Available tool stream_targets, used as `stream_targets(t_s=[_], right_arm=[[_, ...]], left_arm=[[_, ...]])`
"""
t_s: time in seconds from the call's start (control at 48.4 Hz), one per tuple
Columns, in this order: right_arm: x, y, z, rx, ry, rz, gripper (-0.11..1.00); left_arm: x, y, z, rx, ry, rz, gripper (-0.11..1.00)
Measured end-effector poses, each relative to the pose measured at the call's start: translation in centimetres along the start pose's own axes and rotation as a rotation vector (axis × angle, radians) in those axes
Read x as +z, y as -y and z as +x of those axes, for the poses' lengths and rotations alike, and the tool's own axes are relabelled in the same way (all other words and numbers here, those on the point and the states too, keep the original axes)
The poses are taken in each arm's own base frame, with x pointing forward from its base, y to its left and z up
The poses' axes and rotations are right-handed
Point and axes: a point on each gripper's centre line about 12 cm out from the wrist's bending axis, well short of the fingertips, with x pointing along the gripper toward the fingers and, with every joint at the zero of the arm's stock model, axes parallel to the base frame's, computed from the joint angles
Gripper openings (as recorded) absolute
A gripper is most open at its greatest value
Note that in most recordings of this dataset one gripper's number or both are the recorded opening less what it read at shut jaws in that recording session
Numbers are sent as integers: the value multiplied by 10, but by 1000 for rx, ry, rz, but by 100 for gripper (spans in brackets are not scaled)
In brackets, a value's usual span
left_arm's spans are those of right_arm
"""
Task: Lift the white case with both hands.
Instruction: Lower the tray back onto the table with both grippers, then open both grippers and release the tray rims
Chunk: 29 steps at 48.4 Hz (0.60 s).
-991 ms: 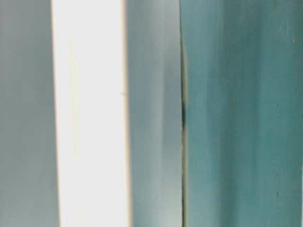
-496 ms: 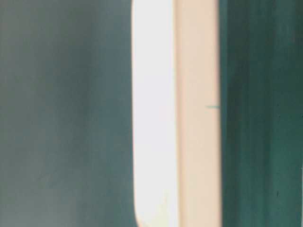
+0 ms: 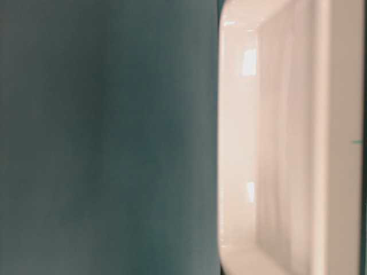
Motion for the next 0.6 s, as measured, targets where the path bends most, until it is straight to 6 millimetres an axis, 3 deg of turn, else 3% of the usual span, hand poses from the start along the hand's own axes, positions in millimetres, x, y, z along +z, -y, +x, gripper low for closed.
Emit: stream_targets(t_s=[0.599], right_arm=[[9,22,34,-93,28,-30,11]], left_arm=[[-1,-22,31,69,-5,3,5]])
